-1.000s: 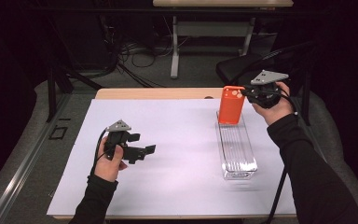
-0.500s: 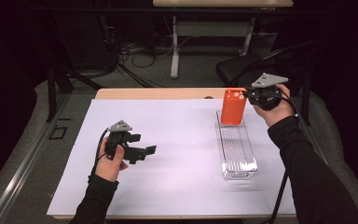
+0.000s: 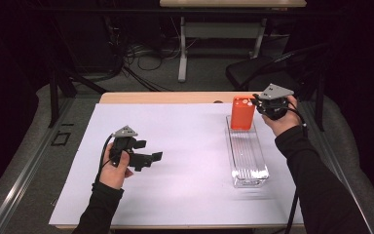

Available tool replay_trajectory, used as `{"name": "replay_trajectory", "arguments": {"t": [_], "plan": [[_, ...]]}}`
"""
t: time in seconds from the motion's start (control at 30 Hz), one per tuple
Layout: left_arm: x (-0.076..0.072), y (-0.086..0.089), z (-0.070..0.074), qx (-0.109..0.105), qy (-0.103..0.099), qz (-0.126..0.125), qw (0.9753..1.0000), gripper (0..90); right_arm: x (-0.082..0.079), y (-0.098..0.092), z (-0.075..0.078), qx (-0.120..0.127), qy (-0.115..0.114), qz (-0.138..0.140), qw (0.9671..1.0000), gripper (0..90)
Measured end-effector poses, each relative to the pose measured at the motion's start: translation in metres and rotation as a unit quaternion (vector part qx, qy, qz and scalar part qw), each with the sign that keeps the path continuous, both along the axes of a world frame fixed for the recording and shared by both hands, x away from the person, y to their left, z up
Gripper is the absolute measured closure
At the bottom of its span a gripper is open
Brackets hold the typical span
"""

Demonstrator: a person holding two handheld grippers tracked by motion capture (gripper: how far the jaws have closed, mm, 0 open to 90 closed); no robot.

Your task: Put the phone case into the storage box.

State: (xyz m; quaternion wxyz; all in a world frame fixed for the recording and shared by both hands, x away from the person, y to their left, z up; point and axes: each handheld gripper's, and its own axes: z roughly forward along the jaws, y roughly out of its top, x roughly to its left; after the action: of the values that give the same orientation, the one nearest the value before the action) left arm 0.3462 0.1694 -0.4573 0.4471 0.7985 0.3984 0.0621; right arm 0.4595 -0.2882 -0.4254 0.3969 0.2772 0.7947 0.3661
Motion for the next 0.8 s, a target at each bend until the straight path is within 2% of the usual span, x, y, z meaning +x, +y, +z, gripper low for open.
{"name": "replay_trajectory", "arguments": {"t": [0.23,0.63,0.8], "plan": [[0.0,0.0,-0.001,0.0,0.002,0.0,1.0,16.6,0.0,0.002,-0.012,-0.005,-0.017,0.001,0.9999,80.8],[0.0,-0.001,-0.003,0.003,0.005,0.001,1.0,16.6,-0.001,0.011,-0.026,-0.03,-0.037,0.003,0.9988,80.8],[0.0,-0.001,-0.003,0.003,0.005,0.001,1.0,16.6,-0.001,0.013,-0.031,-0.034,-0.038,0.005,0.9987,80.8]]}}
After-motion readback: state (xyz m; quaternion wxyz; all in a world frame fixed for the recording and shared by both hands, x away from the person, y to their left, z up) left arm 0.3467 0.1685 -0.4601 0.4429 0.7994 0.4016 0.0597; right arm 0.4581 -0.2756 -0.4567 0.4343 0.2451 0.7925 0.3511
